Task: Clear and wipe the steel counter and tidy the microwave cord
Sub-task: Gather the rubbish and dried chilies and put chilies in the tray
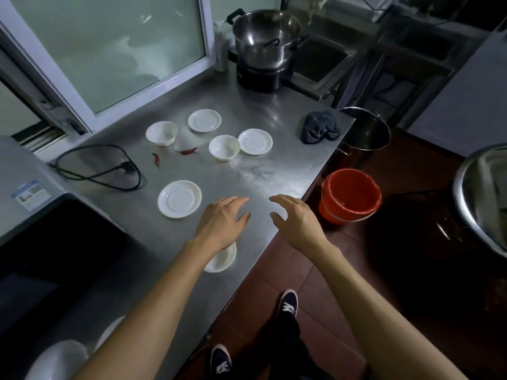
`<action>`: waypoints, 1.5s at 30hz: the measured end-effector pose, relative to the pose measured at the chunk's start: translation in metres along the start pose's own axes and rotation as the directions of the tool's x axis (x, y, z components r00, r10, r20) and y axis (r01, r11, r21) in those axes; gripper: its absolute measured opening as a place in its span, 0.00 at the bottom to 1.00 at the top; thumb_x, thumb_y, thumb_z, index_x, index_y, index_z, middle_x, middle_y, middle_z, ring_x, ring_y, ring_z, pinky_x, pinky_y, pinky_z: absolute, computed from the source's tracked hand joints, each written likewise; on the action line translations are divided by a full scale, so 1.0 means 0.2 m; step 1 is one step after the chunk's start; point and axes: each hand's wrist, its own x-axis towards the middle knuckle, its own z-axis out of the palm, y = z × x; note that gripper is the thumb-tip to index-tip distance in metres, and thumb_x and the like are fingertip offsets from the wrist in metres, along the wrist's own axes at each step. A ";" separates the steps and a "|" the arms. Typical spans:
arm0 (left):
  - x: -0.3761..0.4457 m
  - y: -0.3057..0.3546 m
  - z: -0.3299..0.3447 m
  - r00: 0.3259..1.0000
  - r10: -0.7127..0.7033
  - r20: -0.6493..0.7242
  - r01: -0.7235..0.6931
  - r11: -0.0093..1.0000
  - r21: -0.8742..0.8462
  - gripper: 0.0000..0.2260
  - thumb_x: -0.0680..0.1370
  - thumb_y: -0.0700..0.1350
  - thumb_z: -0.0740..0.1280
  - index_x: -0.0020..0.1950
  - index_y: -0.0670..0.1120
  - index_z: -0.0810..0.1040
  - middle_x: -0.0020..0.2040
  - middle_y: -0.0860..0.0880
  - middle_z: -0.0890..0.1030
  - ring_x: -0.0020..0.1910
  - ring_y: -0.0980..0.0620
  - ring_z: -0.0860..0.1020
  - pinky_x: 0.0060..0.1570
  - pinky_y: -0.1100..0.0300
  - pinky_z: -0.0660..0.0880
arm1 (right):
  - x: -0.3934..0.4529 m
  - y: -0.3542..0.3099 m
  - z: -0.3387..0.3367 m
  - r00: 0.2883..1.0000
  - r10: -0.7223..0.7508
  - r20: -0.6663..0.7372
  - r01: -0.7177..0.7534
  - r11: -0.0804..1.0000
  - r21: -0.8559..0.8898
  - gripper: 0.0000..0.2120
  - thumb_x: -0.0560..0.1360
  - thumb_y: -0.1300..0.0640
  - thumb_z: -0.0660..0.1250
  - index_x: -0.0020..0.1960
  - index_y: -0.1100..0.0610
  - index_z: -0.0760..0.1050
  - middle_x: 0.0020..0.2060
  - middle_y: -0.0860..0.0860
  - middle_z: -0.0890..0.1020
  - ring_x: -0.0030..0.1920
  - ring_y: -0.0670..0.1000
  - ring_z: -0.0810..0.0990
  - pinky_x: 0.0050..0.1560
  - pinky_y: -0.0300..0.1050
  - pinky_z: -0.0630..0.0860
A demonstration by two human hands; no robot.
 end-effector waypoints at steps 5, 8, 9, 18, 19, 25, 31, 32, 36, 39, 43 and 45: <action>0.26 0.14 0.05 0.995 -0.094 -0.012 0.094 0.995 0.012 0.19 0.80 0.50 0.65 0.72 0.49 0.73 0.69 0.50 0.76 0.67 0.47 0.74 0.66 0.51 0.70 | 0.30 0.26 -0.13 0.998 -0.050 0.041 0.049 0.998 0.025 0.19 0.78 0.56 0.67 0.69 0.54 0.75 0.66 0.50 0.79 0.64 0.56 0.76 0.64 0.52 0.72; 0.36 0.16 0.07 0.986 -0.166 -0.035 0.166 0.986 -0.009 0.19 0.80 0.50 0.65 0.71 0.49 0.74 0.67 0.50 0.77 0.66 0.47 0.75 0.65 0.49 0.71 | 0.48 0.37 -0.16 0.993 -0.077 0.087 0.075 0.997 0.034 0.19 0.78 0.56 0.67 0.69 0.54 0.75 0.66 0.50 0.78 0.65 0.55 0.76 0.64 0.52 0.73; 0.38 0.16 0.07 0.980 -0.194 -0.049 0.193 0.981 -0.017 0.19 0.80 0.50 0.65 0.71 0.49 0.74 0.67 0.50 0.78 0.65 0.47 0.75 0.65 0.49 0.71 | 0.53 0.39 -0.16 0.990 -0.093 0.107 0.089 0.995 0.044 0.19 0.78 0.56 0.67 0.68 0.54 0.75 0.66 0.50 0.79 0.65 0.55 0.76 0.64 0.52 0.73; 0.48 -0.01 0.03 0.899 -0.404 -0.172 0.402 0.914 -0.048 0.16 0.79 0.49 0.66 0.67 0.48 0.77 0.63 0.48 0.81 0.61 0.46 0.77 0.59 0.49 0.75 | 0.92 0.30 0.03 0.928 -0.285 0.241 0.265 0.958 0.113 0.18 0.77 0.58 0.68 0.66 0.56 0.76 0.64 0.52 0.80 0.63 0.56 0.77 0.64 0.49 0.73; 0.48 -0.05 0.02 0.887 -0.423 -0.187 0.419 0.906 -0.061 0.16 0.79 0.49 0.67 0.66 0.47 0.78 0.62 0.48 0.81 0.61 0.45 0.78 0.58 0.49 0.75 | 0.95 0.27 0.06 0.919 -0.303 0.251 0.284 0.952 0.111 0.18 0.77 0.59 0.68 0.66 0.56 0.77 0.63 0.53 0.81 0.62 0.57 0.78 0.63 0.50 0.74; 0.52 -0.31 -0.02 0.804 -0.541 -0.248 0.523 0.841 -0.137 0.16 0.79 0.46 0.67 0.65 0.44 0.78 0.61 0.45 0.81 0.60 0.43 0.78 0.57 0.48 0.75 | 1.18 0.04 0.23 0.866 -0.401 0.297 0.399 0.914 0.073 0.18 0.76 0.58 0.70 0.65 0.57 0.77 0.62 0.54 0.82 0.59 0.59 0.80 0.60 0.58 0.77; 0.55 -0.56 -0.06 0.708 -0.640 -0.300 0.598 0.768 -0.229 0.15 0.80 0.47 0.65 0.65 0.46 0.78 0.62 0.47 0.81 0.59 0.44 0.79 0.56 0.52 0.73 | 1.36 -0.17 0.38 0.837 -0.450 0.312 0.467 0.884 0.024 0.16 0.76 0.59 0.70 0.64 0.57 0.79 0.60 0.55 0.82 0.57 0.60 0.81 0.58 0.58 0.78; 0.55 -0.59 -0.06 0.695 -0.653 -0.301 0.610 0.757 -0.235 0.15 0.79 0.47 0.65 0.65 0.46 0.78 0.61 0.48 0.81 0.58 0.45 0.78 0.56 0.52 0.73 | 1.38 -0.19 0.40 0.835 -0.446 0.323 0.467 0.884 0.015 0.16 0.76 0.59 0.69 0.64 0.57 0.78 0.60 0.55 0.82 0.58 0.60 0.80 0.58 0.57 0.78; 0.56 -0.71 -0.09 0.665 -0.691 -0.284 0.638 0.723 -0.264 0.15 0.80 0.48 0.65 0.65 0.47 0.77 0.62 0.48 0.80 0.60 0.45 0.77 0.58 0.50 0.73 | 1.47 -0.26 0.48 0.797 -0.453 0.400 0.486 0.874 0.020 0.18 0.77 0.61 0.68 0.66 0.57 0.77 0.63 0.54 0.81 0.61 0.58 0.79 0.63 0.55 0.74; 0.58 -0.79 -0.09 0.643 -0.713 -0.280 0.651 0.701 -0.293 0.15 0.80 0.49 0.65 0.66 0.48 0.77 0.62 0.48 0.80 0.61 0.46 0.76 0.59 0.49 0.74 | 1.57 -0.29 0.56 0.791 -0.440 0.426 0.473 0.881 0.032 0.18 0.77 0.63 0.67 0.67 0.57 0.76 0.64 0.54 0.80 0.63 0.57 0.78 0.66 0.52 0.72; 0.63 -0.89 -0.09 0.629 -0.730 -0.268 0.656 0.683 -0.321 0.16 0.79 0.49 0.65 0.66 0.47 0.77 0.62 0.49 0.80 0.61 0.48 0.76 0.60 0.50 0.73 | 1.70 -0.33 0.65 0.789 -0.439 0.430 0.465 0.884 0.050 0.18 0.76 0.64 0.67 0.66 0.58 0.77 0.63 0.55 0.80 0.63 0.57 0.78 0.66 0.53 0.73; 0.68 -0.93 -0.09 0.624 -0.739 -0.254 0.668 0.673 -0.319 0.17 0.80 0.49 0.64 0.67 0.47 0.76 0.64 0.49 0.79 0.62 0.47 0.76 0.61 0.50 0.72 | 1.77 -0.35 0.70 0.786 -0.435 0.439 0.462 0.885 0.049 0.18 0.76 0.63 0.68 0.66 0.58 0.77 0.62 0.56 0.80 0.62 0.58 0.78 0.65 0.54 0.73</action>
